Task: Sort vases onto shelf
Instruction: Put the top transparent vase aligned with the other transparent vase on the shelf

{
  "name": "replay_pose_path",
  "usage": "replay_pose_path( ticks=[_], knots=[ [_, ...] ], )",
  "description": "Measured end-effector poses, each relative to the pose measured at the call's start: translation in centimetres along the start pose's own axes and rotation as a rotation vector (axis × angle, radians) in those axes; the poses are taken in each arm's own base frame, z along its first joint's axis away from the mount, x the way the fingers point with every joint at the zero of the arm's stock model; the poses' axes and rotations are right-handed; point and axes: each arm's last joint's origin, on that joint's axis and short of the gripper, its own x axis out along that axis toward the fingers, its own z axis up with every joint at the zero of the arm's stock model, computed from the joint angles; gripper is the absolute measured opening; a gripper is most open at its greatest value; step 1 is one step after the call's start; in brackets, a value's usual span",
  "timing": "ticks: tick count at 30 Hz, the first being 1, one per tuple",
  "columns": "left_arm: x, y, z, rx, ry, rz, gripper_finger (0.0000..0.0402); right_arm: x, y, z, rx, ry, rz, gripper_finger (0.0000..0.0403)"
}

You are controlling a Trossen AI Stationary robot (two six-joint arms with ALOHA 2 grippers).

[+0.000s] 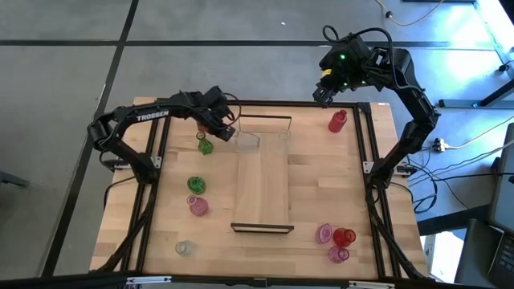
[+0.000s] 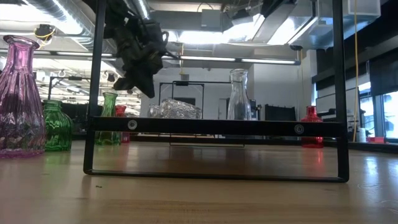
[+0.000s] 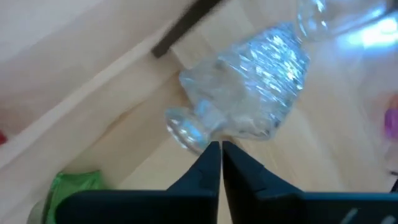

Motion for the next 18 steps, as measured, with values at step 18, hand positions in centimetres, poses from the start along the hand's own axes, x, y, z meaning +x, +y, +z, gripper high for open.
replay_pose_path(
  ticks=[18],
  knots=[
    [1.1,2.0,1.1,-0.077,0.059,-0.076,0.0146,0.0,0.0,0.0,-0.005,0.001,0.007,0.0076]
  ],
)
